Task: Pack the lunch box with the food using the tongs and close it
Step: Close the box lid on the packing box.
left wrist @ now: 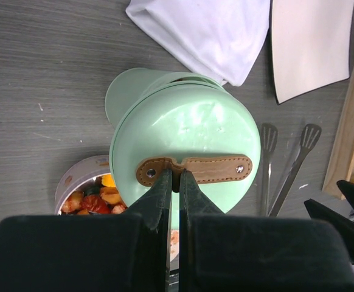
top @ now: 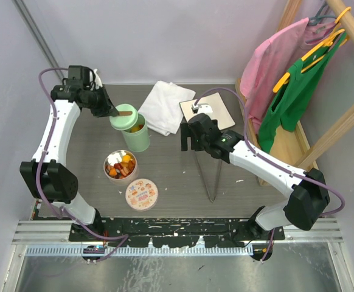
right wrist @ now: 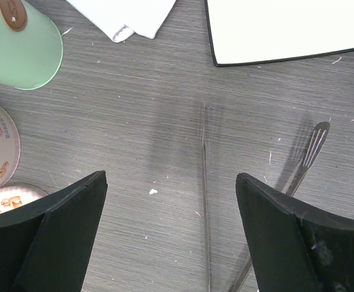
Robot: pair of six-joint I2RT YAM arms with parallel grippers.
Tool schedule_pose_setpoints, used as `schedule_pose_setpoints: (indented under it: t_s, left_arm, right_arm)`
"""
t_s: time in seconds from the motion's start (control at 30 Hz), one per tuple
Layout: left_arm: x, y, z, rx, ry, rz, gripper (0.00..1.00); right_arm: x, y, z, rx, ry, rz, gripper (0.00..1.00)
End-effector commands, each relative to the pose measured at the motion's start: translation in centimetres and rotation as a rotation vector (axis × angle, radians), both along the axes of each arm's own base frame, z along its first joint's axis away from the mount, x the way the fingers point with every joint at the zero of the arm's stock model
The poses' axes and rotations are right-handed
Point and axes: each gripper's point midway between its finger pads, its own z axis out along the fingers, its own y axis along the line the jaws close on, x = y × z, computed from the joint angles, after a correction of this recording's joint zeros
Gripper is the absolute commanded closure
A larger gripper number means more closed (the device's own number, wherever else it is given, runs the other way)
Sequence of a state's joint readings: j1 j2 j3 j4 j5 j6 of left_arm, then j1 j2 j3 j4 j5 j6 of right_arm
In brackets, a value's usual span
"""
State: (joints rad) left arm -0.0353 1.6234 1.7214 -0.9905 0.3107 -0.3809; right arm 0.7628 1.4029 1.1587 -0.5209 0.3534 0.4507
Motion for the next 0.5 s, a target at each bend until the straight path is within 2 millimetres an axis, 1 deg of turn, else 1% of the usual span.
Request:
schedule_pose_setpoints:
  t_s: [0.0,0.13,0.47]
  left_arm:
    - [0.2,-0.8,0.0,0.049,-0.018,-0.021,1.0]
    - [0.6,-1.7,-0.7,0.06,-0.013,-0.031,1.0]
    - [1.1,-2.6,-3.3,0.082,0.03,-0.042,1.0]
  right_arm:
    - [0.7,1.4,3.3,0.11,-0.063,0.015,0.08]
    - [0.5,1.8,3.4,0.144,-0.057,0.022,0.08]
    - [0.2,1.7,3.0,0.151,-0.042,0.024,0.08]
